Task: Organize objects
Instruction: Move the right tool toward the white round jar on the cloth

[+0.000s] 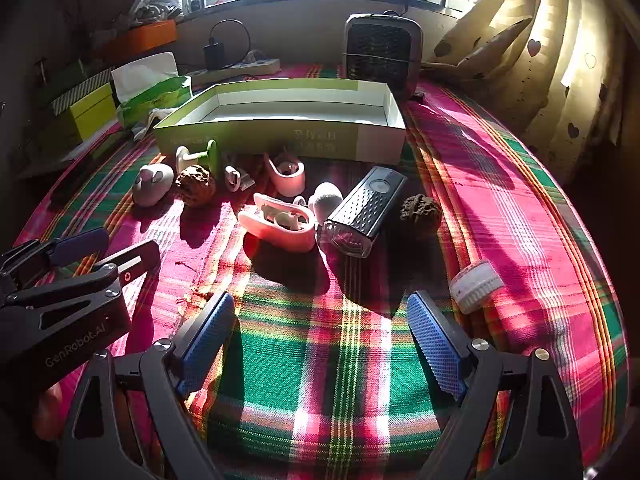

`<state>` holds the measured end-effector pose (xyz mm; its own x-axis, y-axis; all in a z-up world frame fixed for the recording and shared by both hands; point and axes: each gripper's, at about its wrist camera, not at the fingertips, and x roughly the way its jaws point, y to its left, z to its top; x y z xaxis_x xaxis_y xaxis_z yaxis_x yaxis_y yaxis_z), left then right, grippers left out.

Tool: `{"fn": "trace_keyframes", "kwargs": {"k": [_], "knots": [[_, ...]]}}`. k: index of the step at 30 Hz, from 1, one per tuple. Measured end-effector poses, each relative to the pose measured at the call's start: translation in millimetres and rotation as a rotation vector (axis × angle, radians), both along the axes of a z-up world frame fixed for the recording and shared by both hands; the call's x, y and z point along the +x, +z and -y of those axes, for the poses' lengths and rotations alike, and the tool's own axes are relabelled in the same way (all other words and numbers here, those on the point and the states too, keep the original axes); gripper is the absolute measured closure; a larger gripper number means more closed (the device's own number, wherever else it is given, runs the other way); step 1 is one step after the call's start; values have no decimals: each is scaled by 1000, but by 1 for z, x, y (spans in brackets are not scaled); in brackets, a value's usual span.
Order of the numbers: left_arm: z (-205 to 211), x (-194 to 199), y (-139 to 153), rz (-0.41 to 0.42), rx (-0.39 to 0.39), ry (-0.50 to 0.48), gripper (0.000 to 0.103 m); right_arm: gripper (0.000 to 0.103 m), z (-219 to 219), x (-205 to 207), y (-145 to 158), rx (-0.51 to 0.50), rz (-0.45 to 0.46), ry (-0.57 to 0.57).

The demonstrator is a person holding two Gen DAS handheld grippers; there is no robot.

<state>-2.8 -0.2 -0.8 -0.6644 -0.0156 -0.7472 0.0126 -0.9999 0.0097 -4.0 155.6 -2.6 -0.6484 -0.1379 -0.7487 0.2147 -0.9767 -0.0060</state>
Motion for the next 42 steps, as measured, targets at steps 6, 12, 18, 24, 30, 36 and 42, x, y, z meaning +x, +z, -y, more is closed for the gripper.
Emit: {"fn": "trace_keyframes", "kwargs": {"k": [6, 12, 18, 24, 30, 36, 42], "knots": [[0, -2, 0, 1, 2, 4, 45, 15, -1, 1, 1, 1, 0, -1], [0, -2, 1, -3, 1, 6, 45, 15, 0, 1, 0, 1, 1, 1], [1, -3, 1, 3, 1, -1, 45, 15, 0, 1, 0, 2, 1, 1], [1, -3, 0, 3, -1, 7, 45, 15, 1, 1, 1, 3, 1, 3], [1, -3, -1, 5, -2, 3, 45, 15, 1, 1, 0, 3, 1, 3], [2, -3, 0, 3, 1, -15, 45, 15, 0, 2, 1, -1, 5, 22], [2, -4, 0, 2, -7, -55, 45, 15, -1, 9, 2, 2, -15, 68]]}}
